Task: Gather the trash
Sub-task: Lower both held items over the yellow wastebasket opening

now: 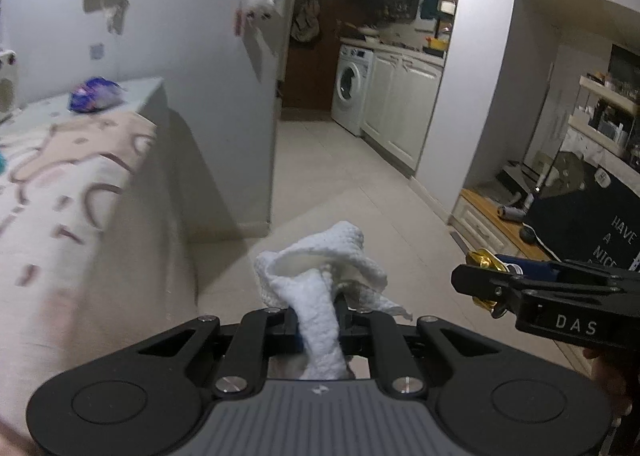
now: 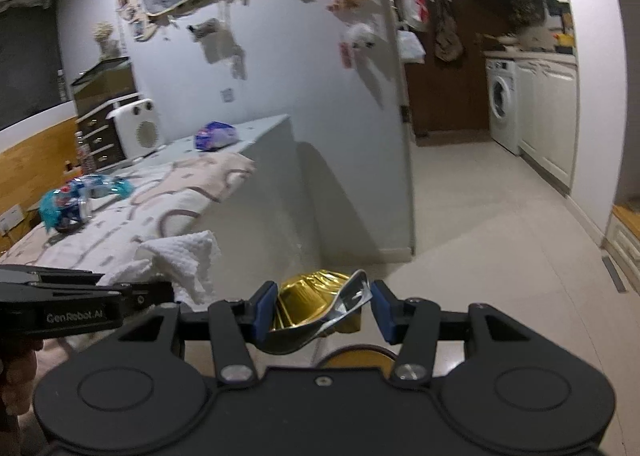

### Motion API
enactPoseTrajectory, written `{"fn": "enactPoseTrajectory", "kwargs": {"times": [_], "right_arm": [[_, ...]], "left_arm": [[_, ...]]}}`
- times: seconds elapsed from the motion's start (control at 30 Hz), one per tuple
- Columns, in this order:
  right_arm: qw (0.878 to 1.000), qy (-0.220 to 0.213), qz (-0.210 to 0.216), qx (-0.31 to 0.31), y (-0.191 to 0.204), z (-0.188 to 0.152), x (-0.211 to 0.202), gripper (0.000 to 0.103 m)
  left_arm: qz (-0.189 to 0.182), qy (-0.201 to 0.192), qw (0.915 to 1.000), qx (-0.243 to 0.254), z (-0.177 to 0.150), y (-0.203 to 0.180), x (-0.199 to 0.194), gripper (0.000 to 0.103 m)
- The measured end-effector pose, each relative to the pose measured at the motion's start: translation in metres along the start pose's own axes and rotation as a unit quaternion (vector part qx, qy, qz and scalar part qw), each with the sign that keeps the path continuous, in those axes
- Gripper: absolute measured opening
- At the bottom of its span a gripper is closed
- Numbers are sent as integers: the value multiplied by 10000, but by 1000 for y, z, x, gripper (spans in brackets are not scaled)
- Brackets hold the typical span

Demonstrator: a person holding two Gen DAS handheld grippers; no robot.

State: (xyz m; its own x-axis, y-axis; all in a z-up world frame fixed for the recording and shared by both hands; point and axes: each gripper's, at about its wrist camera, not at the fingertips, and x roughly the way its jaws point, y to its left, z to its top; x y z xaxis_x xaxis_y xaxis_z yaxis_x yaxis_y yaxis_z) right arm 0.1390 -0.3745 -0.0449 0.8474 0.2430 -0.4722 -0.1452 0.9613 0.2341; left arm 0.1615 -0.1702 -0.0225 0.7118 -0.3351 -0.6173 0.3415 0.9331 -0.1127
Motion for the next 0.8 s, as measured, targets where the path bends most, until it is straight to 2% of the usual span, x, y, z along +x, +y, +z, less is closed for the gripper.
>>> {"fn": "enactPoseTrajectory", "kwargs": {"times": [0.2,0.33,0.53,0.67,0.8], "right_arm": [[9993,176,-238,245,-44,-16,14,52],[9975,389,-303,504,-71,-28,34,52],[9919,825,-389,880,-103,-54,82,52],[9869,1160,-418,1041,-114,-73,121,52],[9807,1495,-392,1194,-120,-91,162,52]], "left_arm": [[-264,443,9986,-98,-6,-23,62,13],[-392,853,9953,-252,-15,-23,109,13],[-301,1510,9863,-587,-38,4,184,13],[-170,1892,9779,-876,-55,31,234,13],[-217,2223,9689,-1065,-72,51,278,13]]}}
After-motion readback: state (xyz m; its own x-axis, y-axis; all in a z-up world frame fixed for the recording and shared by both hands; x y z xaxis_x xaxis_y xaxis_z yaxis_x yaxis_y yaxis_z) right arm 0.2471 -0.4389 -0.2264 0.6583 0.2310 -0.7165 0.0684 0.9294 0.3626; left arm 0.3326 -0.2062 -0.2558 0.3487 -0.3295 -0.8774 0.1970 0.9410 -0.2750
